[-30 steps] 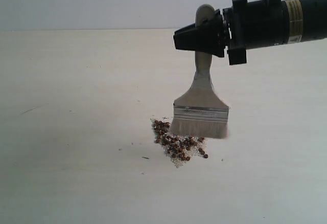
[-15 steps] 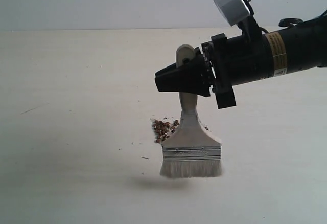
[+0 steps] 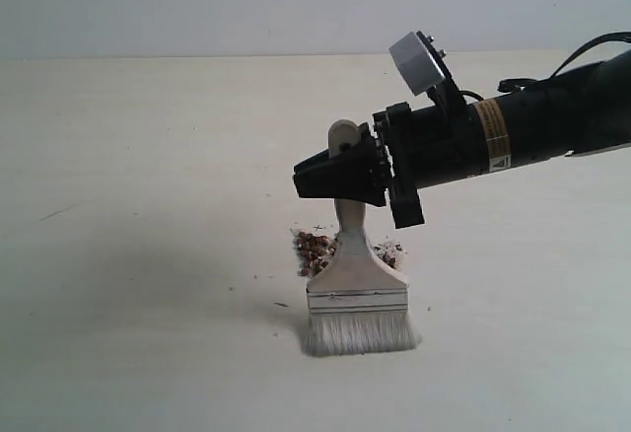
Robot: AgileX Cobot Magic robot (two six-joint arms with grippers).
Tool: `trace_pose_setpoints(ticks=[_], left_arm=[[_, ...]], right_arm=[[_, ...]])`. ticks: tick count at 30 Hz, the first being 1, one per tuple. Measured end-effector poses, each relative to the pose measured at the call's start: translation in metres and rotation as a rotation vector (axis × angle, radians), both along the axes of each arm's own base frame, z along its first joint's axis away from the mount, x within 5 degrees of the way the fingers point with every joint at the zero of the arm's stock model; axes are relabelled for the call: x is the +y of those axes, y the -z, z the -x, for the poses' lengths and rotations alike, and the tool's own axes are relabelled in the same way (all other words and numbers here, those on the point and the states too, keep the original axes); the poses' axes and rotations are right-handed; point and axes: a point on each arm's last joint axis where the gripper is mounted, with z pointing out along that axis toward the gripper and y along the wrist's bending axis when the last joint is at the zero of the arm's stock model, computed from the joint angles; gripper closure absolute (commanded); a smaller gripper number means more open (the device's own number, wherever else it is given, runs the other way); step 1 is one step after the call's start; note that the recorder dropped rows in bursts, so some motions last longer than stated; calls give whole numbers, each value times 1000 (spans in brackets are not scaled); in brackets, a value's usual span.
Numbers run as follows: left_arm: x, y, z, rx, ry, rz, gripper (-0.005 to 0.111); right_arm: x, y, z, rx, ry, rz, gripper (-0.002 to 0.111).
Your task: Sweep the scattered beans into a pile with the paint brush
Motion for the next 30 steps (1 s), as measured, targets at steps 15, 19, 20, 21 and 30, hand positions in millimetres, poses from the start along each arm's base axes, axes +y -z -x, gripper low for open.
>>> trace_pose_setpoints(ticks=[15, 19, 20, 21, 30], left_arm=[[0, 0, 0, 0, 0, 0, 107], [0, 0, 0, 0, 0, 0, 107], [0, 0, 0, 0, 0, 0, 107], [0, 0, 0, 0, 0, 0, 107], [0, 0, 0, 0, 0, 0, 107]], right_arm=[[11, -5, -41, -99, -7, -22, 108], [11, -5, -42, -101, -7, -23, 108], [11, -5, -42, -101, -7, -23, 108], [11, -5, -42, -97, -6, -23, 108], [2, -24, -44, -21, 50, -27, 108]])
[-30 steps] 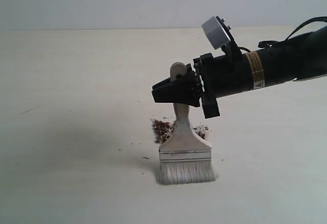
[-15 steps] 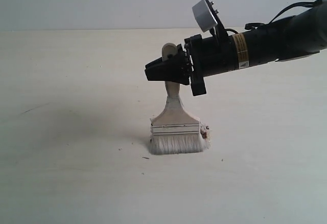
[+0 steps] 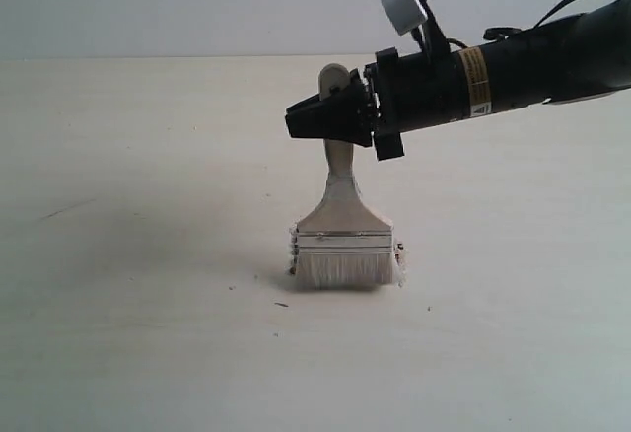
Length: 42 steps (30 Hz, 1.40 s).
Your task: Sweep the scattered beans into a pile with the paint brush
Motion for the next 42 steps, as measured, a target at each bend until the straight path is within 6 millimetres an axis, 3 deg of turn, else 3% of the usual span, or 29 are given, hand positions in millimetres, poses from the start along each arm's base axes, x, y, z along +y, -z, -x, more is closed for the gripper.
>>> trace_pose_setpoints(ticks=[7, 9, 13, 16, 18, 20, 24, 31, 37, 42], left_arm=[[0, 0, 0, 0, 0, 0, 107], [0, 0, 0, 0, 0, 0, 107], [0, 0, 0, 0, 0, 0, 107], [0, 0, 0, 0, 0, 0, 107], [0, 0, 0, 0, 0, 0, 107], [0, 0, 0, 0, 0, 0, 107], [0, 0, 0, 0, 0, 0, 107], [0, 0, 0, 0, 0, 0, 107], [0, 0, 0, 0, 0, 0, 107], [0, 0, 0, 0, 0, 0, 107]], right_arm=[[-18, -37, -2, 69, 107, -52, 108], [-20, -56, -2, 107, 162, -121, 108], [-26, -74, 17, 165, 371, -309, 108], [-29, -61, 45, 166, 630, -436, 108], [-27, -40, 73, 159, 884, -484, 108], [-13, -26, 92, 131, 1025, -441, 108], [12, -25, 118, 98, 1193, -459, 108], [47, -31, 130, 15, 1335, -341, 108], [79, -16, 121, -14, 1349, -254, 108], [64, -33, 128, -151, 1364, -167, 108]])
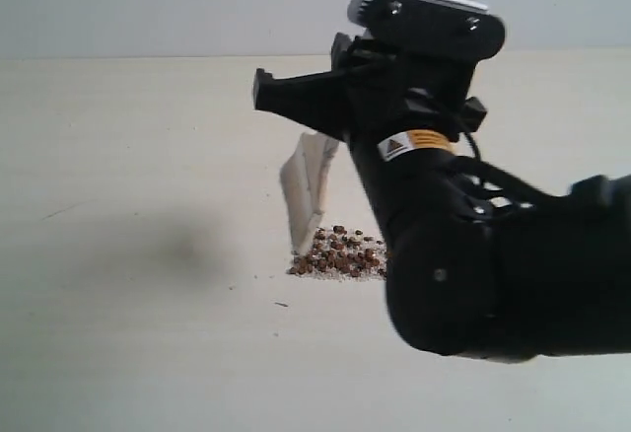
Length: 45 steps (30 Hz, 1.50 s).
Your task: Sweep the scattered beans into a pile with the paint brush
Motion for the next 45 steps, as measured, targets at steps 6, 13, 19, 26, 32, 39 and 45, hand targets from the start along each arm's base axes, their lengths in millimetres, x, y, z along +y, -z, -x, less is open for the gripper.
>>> trace_pose_setpoints(ticks=[6, 13, 19, 26, 32, 39, 45], left_arm=[[0, 0, 0, 0, 0, 0, 107], [0, 0, 0, 0, 0, 0, 107], [0, 0, 0, 0, 0, 0, 107], [0, 0, 0, 0, 0, 0, 107], [0, 0, 0, 0, 0, 0, 107], [0, 0, 0, 0, 0, 0, 107], [0, 0, 0, 0, 0, 0, 107]], right_arm=[[-66, -19, 32, -55, 85, 15, 108], [-135, -21, 69, -77, 116, -12, 108], [-167, -27, 84, -97, 173, 11, 108], [-171, -32, 88, -101, 138, 113, 108], [-160, -52, 77, -117, 181, 247, 108], [-159, -42, 52, -80, 292, 384, 108], [-148, -19, 30, -62, 277, 354, 108]])
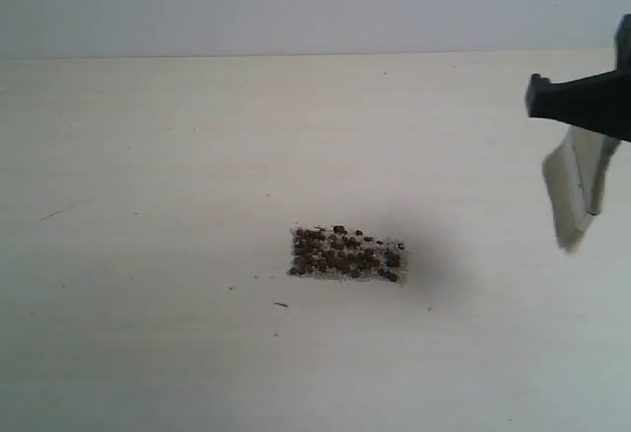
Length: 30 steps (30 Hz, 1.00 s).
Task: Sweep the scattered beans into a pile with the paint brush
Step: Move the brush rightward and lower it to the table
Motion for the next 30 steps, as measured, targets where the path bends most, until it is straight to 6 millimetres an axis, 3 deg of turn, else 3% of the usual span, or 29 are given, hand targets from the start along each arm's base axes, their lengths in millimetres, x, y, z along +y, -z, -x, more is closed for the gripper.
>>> trace_pose_setpoints(ticks=[4, 6, 10, 15, 30], left_arm=[[0, 0, 0, 0, 0, 0, 107], [0, 0, 0, 0, 0, 0, 107], [0, 0, 0, 0, 0, 0, 107], [0, 0, 0, 0, 0, 0, 107], [0, 0, 0, 0, 0, 0, 107]], right_arm=[[19, 2, -23, 36, -62, 46, 108], [24, -1, -41, 138, -78, 77, 108], [19, -10, -67, 265, -53, 32, 108], [12, -8, -68, 249, -10, -88, 108], [61, 54, -63, 228, -91, -128, 108]])
